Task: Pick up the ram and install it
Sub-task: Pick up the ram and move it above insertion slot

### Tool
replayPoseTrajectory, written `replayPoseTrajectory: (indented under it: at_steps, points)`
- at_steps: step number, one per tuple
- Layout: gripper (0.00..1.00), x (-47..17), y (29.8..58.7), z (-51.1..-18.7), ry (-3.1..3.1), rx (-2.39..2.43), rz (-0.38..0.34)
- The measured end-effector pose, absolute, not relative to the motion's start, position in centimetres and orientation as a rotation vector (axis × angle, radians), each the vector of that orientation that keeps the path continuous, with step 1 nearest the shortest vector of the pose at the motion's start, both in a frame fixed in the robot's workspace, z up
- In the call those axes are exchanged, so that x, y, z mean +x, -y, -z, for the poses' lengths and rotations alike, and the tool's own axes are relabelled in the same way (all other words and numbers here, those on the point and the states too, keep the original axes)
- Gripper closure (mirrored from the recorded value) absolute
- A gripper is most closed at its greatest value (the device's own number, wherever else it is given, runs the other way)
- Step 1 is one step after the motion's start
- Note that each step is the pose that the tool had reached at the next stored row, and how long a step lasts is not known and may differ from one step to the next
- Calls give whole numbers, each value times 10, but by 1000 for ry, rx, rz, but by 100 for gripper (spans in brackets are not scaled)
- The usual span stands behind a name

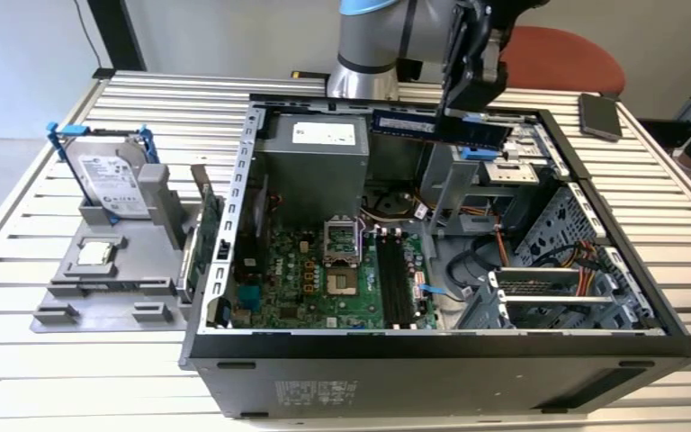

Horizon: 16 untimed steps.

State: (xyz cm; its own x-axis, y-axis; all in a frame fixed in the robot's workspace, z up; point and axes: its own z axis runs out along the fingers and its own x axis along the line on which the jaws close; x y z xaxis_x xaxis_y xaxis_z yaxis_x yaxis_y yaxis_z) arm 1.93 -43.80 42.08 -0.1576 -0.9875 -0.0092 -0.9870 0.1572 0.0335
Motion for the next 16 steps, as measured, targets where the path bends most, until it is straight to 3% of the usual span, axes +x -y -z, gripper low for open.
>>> replayPoseTrajectory:
  at_steps: [16]
  points:
    - [100, 19, 438, -421, 2535, 1834, 51]
